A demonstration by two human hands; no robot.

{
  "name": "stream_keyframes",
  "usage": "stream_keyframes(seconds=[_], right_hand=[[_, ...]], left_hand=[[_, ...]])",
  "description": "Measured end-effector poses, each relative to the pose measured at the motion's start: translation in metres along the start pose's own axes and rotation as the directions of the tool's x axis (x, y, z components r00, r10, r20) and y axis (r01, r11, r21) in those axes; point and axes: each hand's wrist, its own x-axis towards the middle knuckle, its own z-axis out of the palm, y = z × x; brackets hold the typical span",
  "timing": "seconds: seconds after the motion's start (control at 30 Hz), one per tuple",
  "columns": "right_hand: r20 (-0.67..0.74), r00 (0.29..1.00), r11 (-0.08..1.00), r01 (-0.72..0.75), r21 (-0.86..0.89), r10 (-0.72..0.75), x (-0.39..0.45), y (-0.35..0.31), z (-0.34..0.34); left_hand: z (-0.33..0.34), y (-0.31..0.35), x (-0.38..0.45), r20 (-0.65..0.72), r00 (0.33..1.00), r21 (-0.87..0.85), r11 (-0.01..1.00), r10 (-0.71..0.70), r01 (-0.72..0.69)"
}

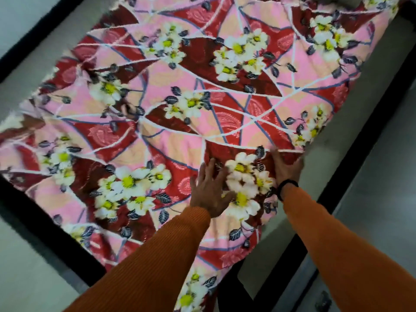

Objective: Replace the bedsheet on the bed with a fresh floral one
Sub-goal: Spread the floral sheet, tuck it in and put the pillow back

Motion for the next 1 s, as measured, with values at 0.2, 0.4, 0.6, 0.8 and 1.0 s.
stream_keyframes(seconds=[0.2, 0.4, 0.6, 0.8, 1.0], right_hand=[[-0.144, 0.961, 0.936, 0.187, -0.299, -0.238, -0.122, 0.084, 0.034], [0.45, 0.337, 0.113, 0.884, -0.454, -0.827, -0.344, 0.132, 0.155], [0.845, 0.382, -0.157, 0.872, -0.463, -0.374, -0.471, 0.162, 0.312], [0.806, 0.562, -0.237, 0.771, -0.592, -0.183, -0.493, 0.141, 0.338], [0.762, 0.646, -0.068, 0.763, -0.643, 0.047, -0.55, 0.162, 0.361]], left_hand=[[-0.016, -0.167, -0.109, -0.023, 0.941, -0.124, 0.935, -0.337, 0.331], [-0.019, -0.366, -0.233, -0.081, 0.916, -0.169, 0.911, -0.394, 0.377], [-0.043, -0.529, -0.309, 0.008, 0.891, -0.437, 0.8, -0.454, 0.411], [-0.084, -0.613, -0.349, -0.003, 0.852, -0.46, 0.758, -0.523, 0.463], [-0.133, -0.637, -0.322, 0.083, 0.888, -0.47, 0.768, -0.452, 0.434]])
